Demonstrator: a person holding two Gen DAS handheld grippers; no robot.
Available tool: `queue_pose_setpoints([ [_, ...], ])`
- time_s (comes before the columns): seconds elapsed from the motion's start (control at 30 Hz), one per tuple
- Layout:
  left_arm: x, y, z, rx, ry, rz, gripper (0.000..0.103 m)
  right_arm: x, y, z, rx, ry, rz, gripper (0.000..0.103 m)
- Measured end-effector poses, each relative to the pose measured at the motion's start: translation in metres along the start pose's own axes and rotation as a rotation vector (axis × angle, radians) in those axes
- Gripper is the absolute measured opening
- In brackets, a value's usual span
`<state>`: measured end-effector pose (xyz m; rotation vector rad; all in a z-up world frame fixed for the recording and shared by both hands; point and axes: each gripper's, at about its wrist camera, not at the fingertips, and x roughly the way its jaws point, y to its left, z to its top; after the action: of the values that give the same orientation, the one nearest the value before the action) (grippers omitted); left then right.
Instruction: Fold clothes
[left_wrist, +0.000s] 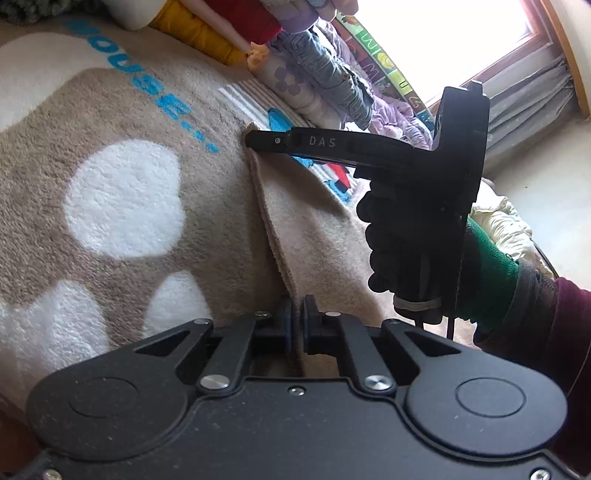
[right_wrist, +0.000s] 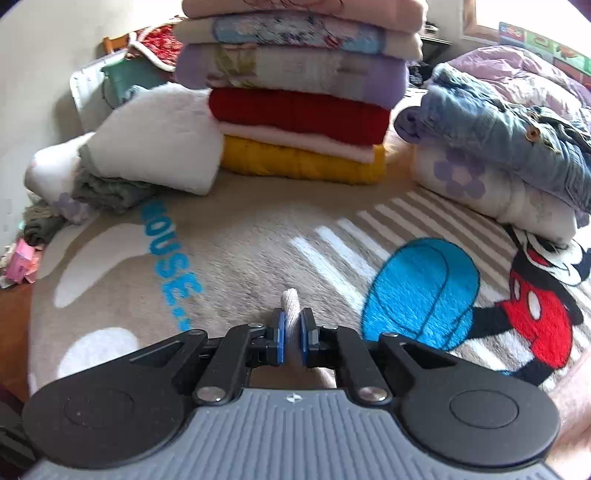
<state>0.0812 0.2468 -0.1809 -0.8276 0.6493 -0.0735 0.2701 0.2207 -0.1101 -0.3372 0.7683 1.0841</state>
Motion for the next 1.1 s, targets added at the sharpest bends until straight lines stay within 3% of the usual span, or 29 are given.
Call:
queue_pose_setpoints([
  [0.1, -0.004, -0.006, 0.001, 0.036, -0.002, 0.013, 0.011, -0.001, 0.0, 0.005, 0.01, 0.006, -0.012, 0.013],
  [0.17, -0.01, -0.008, 0.0, 0.044, -0.025, 0.028, 0.026, -0.006, -0.001, 0.01, 0.018, 0.003, -0.018, 0.02],
  [0.23, -0.017, -0.005, 0.0, 0.023, -0.053, 0.018, 0.052, -0.021, -0.004, 0.017, 0.033, -0.032, -0.017, 0.03],
  [0.4, -0.023, -0.007, 0.007, -0.016, -0.132, 0.043, 0.076, -0.089, -0.029, 0.027, 0.148, -0.18, -0.026, 0.044],
  [0.57, -0.033, -0.027, 0.012, -0.003, -0.234, 0.187, 0.103, -0.184, -0.066, 0.001, 0.339, -0.34, -0.048, 0.054],
  [0.6, -0.032, -0.034, 0.013, 0.01, -0.246, 0.218, 0.103, -0.204, -0.073, -0.01, 0.377, -0.373, -0.052, 0.056],
  [0.7, -0.03, -0.052, 0.011, 0.074, -0.255, 0.155, 0.103, -0.266, -0.09, -0.056, 0.504, -0.481, -0.074, 0.062],
  [0.83, -0.018, -0.092, -0.001, 0.239, -0.291, 0.03, 0.103, -0.341, -0.108, -0.137, 0.69, -0.619, -0.109, 0.068],
  [0.93, -0.002, -0.12, -0.015, 0.305, -0.269, -0.103, 0.102, -0.386, -0.108, -0.205, 0.813, -0.708, -0.164, 0.071],
  [1.1, 0.028, -0.171, -0.047, 0.451, -0.209, -0.218, 0.102, -0.43, -0.097, -0.325, 1.022, -0.821, -0.289, 0.072],
])
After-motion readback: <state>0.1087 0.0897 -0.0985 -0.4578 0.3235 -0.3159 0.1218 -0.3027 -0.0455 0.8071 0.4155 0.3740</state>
